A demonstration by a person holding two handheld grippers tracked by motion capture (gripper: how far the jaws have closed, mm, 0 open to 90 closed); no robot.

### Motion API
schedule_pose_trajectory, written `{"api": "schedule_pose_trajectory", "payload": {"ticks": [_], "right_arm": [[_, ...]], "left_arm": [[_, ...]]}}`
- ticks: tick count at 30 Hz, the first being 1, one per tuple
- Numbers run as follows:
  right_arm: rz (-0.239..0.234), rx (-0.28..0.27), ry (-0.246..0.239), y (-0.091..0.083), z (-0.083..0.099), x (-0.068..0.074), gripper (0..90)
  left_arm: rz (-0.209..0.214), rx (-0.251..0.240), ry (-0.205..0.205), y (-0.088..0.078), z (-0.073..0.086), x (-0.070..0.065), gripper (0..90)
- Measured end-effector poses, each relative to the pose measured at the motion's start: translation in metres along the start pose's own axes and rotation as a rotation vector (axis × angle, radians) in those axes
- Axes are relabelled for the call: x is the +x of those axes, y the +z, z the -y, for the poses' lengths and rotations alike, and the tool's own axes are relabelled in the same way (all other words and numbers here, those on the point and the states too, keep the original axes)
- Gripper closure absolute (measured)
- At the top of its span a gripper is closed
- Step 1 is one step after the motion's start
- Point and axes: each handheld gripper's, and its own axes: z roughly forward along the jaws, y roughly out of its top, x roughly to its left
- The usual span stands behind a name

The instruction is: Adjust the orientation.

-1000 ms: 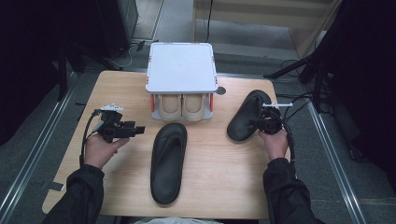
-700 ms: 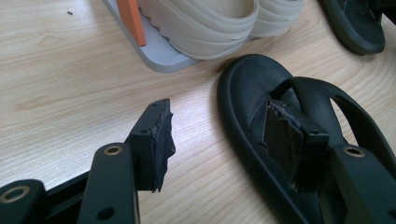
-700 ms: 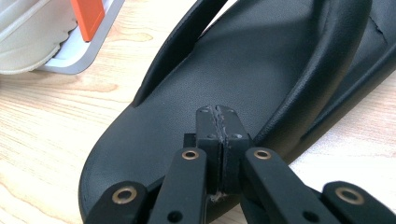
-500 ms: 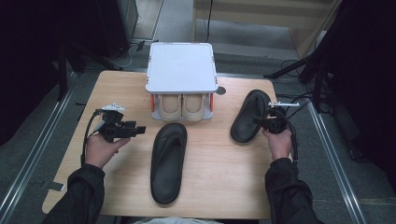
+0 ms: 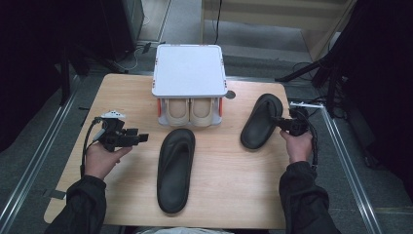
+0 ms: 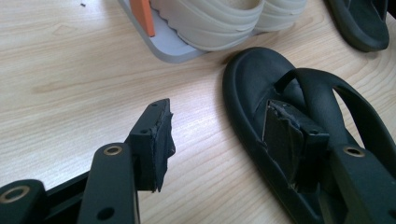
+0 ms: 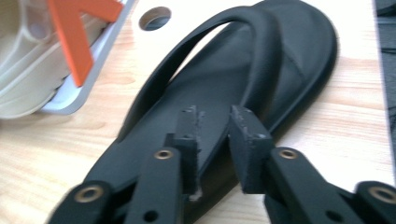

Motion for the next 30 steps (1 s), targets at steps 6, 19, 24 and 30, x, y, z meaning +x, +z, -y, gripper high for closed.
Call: {"api": "schedule_pose_trajectory", "payload": {"ticks": [6, 19, 24, 30], "right_arm": [[0.032, 0.007, 0.029, 0.009, -0.003, -0.005, 62.2], [0.111, 0.007, 0.054, 0.032, -0.006, -0.005, 59.8], [0.124, 0.02, 0.066, 0.039, -0.007, -0.008, 59.8], [0.119, 0.037, 0.085, 0.046, -0.009, -0.009, 62.0]], "left_arm": [[-0.009, 0.004, -0.001, -0.003, 0.004, 0.0, 42.8], [-0.031, -0.003, -0.024, -0.014, 0.015, 0.003, 42.7], [-0.039, -0.001, -0.029, -0.018, 0.02, 0.003, 42.7], [-0.05, -0.006, -0.042, -0.023, 0.025, 0.004, 42.6]]}}
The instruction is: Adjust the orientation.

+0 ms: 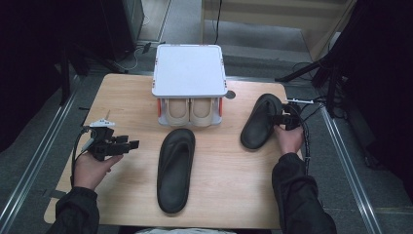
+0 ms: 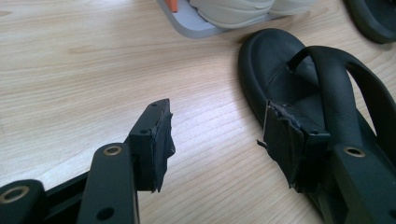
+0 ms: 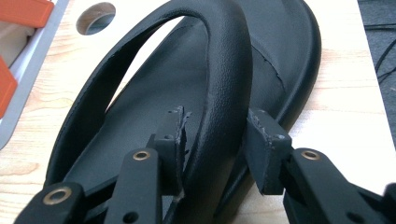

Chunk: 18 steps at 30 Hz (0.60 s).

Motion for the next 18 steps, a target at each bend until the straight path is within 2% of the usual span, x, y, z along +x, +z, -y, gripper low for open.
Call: {"api": "schedule_pose_trajectory", "payload": {"ticks": [4, 11, 18], "right_arm": [[-0.002, 0.005, -0.003, 0.001, -0.0023, 0.0014, 64.7], [-0.018, 0.007, 0.007, 0.0008, -0.0029, 0.0017, 71.9], [-0.024, -0.01, 0.007, -0.0022, -0.0044, 0.0039, 72.9]], "left_arm": [[-0.01, -0.007, -0.007, -0.0029, 0.0021, 0.0017, 42.6], [-0.003, -0.003, -0.005, -0.002, 0.0023, 0.001, 42.5], [-0.002, 0.0, -0.002, -0.0018, 0.002, 0.0009, 42.4]]}}
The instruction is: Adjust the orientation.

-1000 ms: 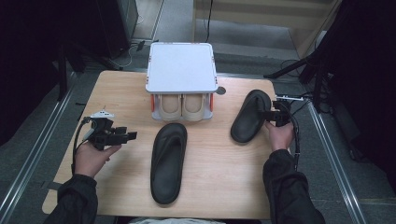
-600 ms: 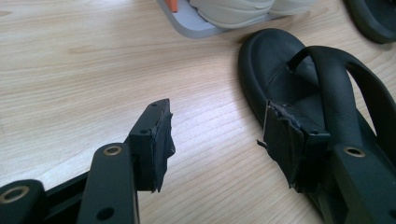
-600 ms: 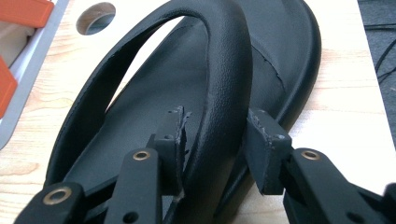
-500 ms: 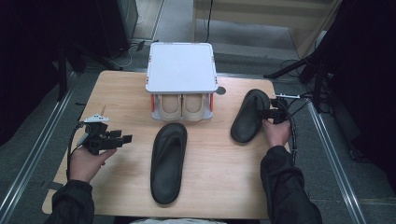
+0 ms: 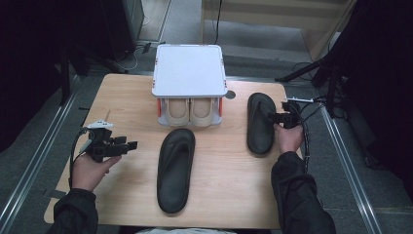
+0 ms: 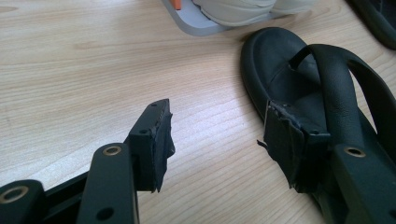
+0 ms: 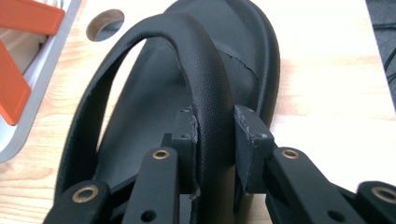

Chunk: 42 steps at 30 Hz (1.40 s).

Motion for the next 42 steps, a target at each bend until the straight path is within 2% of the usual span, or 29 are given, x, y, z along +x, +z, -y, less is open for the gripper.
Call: {"api": "schedule_pose_trajectory", "payload": {"ticks": [10, 17, 29, 35, 42], "right_arm": [[-0.021, 0.0, -0.021, -0.006, -0.004, 0.01, 73.0], [-0.056, 0.013, -0.035, -0.015, -0.004, 0.016, 73.0], [-0.115, 0.035, -0.05, -0.037, 0.011, 0.032, 73.0], [-0.134, 0.036, -0.076, -0.05, 0.018, 0.042, 73.0], [-0.163, 0.022, -0.111, -0.067, 0.027, 0.053, 72.9]], "left_arm": [[0.002, -0.006, 0.0, 0.0, -0.001, 0.0, 42.2], [0.007, -0.003, 0.015, 0.005, -0.004, -0.003, 42.1], [0.028, -0.004, 0.034, 0.01, -0.01, -0.006, 42.1], [0.031, -0.03, 0.052, 0.011, -0.013, -0.01, 42.2], [0.041, -0.021, 0.068, 0.016, -0.017, -0.013, 42.3]]}}
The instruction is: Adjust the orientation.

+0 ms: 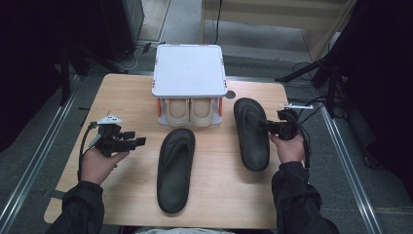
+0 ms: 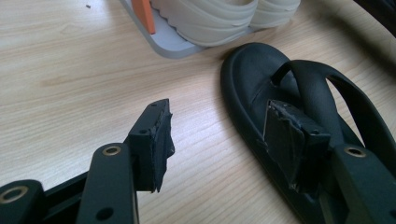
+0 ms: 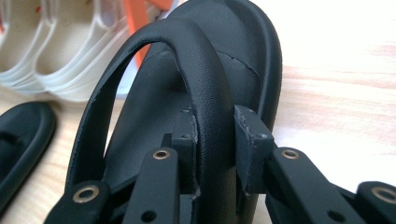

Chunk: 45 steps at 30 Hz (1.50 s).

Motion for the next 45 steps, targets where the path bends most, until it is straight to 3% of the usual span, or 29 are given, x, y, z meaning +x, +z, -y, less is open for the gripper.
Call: {"api": "schedule_pose_trajectory", "payload": {"ticks": [7, 17, 23, 36, 45], "right_arm": [[-0.031, 0.002, -0.002, -0.007, 0.015, 0.017, 72.9], [-0.064, 0.022, -0.047, -0.012, 0.037, 0.046, 72.8], [-0.085, 0.047, -0.076, -0.011, 0.051, 0.065, 72.7], [-0.114, 0.087, -0.103, -0.003, 0.071, 0.088, 72.6], [-0.114, 0.123, -0.118, 0.013, 0.078, 0.098, 72.3]], "left_arm": [[0.007, 0.01, 0.012, 0.005, -0.004, -0.003, 42.4], [0.021, -0.008, 0.028, 0.01, -0.01, -0.007, 43.4], [0.033, 0.003, 0.046, 0.014, -0.014, -0.01, 45.1], [0.06, 0.007, 0.062, 0.02, -0.02, -0.015, 49.1], [0.091, -0.006, 0.09, 0.017, -0.02, -0.016, 65.9]]}}
